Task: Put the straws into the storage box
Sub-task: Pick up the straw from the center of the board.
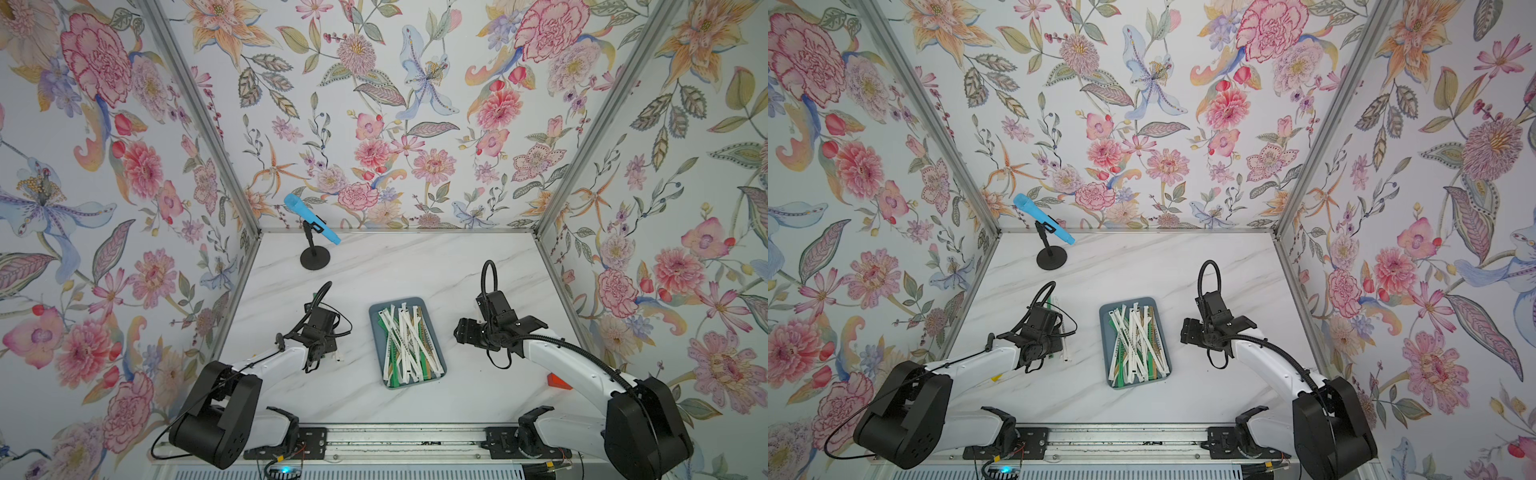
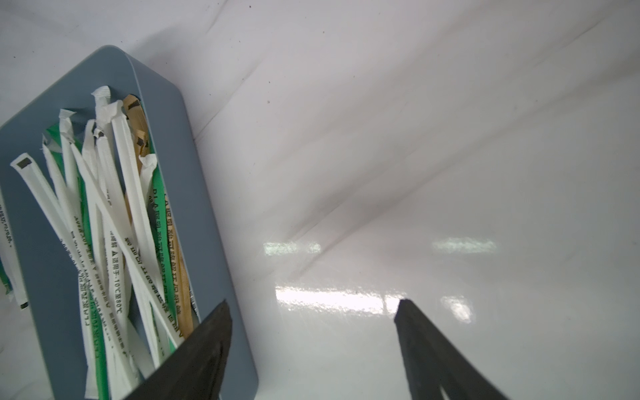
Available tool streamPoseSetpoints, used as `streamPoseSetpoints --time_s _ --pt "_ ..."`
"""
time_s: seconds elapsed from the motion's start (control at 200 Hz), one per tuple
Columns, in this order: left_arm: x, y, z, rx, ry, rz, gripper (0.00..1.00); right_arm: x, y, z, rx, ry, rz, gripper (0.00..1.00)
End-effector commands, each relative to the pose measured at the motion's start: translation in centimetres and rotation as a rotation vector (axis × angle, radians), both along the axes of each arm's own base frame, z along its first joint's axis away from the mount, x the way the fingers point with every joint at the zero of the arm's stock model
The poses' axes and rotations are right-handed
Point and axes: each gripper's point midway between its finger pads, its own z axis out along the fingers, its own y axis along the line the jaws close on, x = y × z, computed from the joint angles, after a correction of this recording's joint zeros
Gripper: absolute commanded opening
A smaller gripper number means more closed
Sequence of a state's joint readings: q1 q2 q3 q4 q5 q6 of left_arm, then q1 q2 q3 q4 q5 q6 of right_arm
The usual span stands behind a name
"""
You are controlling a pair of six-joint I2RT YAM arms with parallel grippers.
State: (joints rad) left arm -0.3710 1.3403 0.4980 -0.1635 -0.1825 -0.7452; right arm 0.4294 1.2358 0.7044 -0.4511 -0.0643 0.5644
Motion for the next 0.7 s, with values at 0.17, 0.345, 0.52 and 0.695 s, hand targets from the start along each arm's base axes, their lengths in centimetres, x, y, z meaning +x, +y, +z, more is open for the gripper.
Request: streamPoseSetpoints --time_s 0.17,0.345,0.52,0.695 --pt "-2.4 1.0 -2.1 0.029 0.089 0.001 0.0 -0.2 -0.6 0.4 0.001 -0.02 -0.01 0.77" --pt "-0.9 0.6 1.5 0.008 0.009 0.006 0.0 -0.2 -0.6 0.4 0.003 -0.018 -0.009 0.77" --pt "1.7 -4.3 8.6 -0.122 -0.164 -0.07 0.0 -0.1 -0.6 0.4 0.002 -0.017 -0.009 0.77" --pt "0.7 -14.4 11.3 -0.333 -0.205 -0.222 0.0 0.2 -0.2 0.8 0.018 -0.023 -0.005 0.77"
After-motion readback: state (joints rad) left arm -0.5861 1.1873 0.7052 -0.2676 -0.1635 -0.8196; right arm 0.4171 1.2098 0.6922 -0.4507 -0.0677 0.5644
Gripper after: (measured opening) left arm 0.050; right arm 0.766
